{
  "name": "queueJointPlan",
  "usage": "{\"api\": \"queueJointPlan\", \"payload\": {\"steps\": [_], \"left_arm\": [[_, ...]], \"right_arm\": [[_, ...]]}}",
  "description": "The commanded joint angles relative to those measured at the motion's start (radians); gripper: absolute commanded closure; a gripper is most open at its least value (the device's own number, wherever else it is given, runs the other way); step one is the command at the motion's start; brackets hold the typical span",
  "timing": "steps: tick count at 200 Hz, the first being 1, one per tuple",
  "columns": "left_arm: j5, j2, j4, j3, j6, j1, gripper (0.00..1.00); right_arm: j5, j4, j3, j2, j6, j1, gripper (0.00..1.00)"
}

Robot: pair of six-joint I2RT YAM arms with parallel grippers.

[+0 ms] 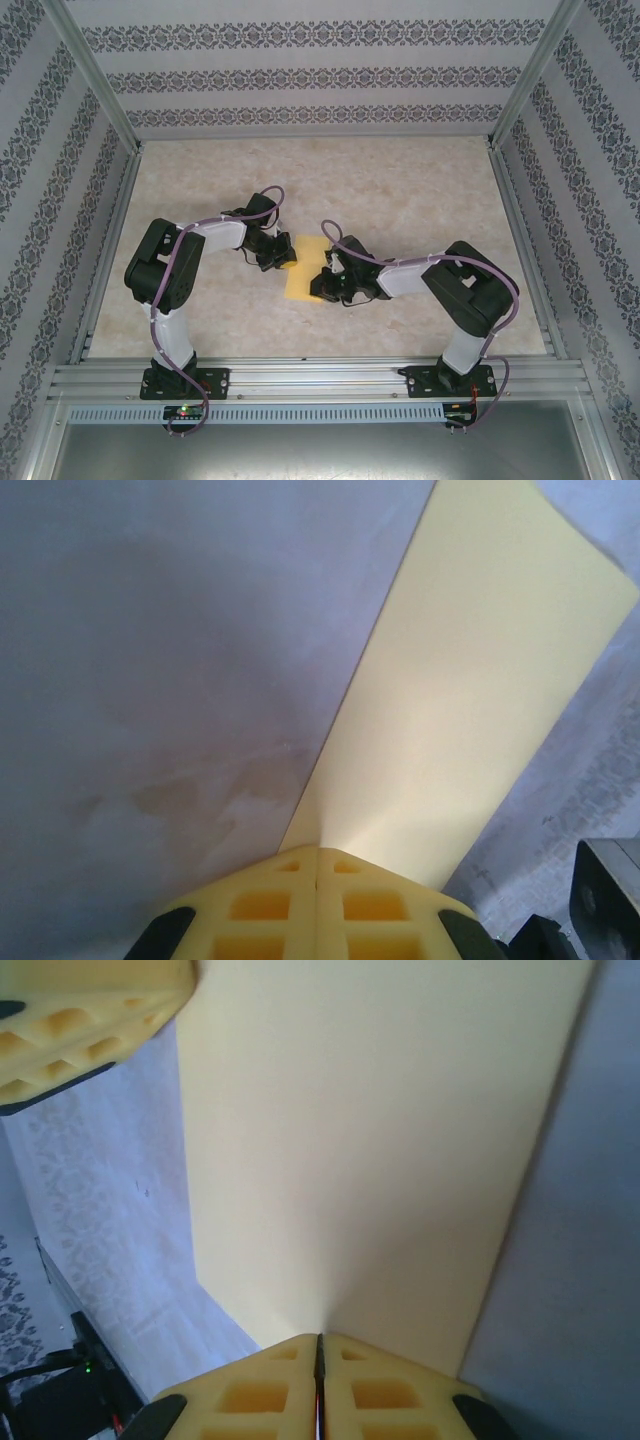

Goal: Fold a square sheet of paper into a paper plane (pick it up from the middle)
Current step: Fold the square sheet of paper in half at the center of the table.

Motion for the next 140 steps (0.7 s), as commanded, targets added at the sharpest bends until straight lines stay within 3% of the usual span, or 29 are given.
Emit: {"api": "queueJointPlan", "payload": {"steps": [1,39,105,140], "left_arm": [[-0.065,0.02,-0.071,-0.034,0.002,-0.01,1.0],[-0.064,0.022,-0.072,-0.033,0.003,-0.011,1.0],[-0.065,0.025,-0.075,-0.029,0.003,-0.011,1.0],[-0.068,0.024,-0.08,-0.027,0.005,-0.01,1.0]], "right_arm": [[0.009,-0.01,-0.021,0.006,0.002,0.007,0.89],[-0.006,-0.053,0.013,-0.053,-0.039,0.019,0.89],[-0.014,-0.06,0.014,0.033,-0.028,0.035,0.89],[0.002,-0.136,0.072,-0.063,-0.069,0.008,0.89]]}}
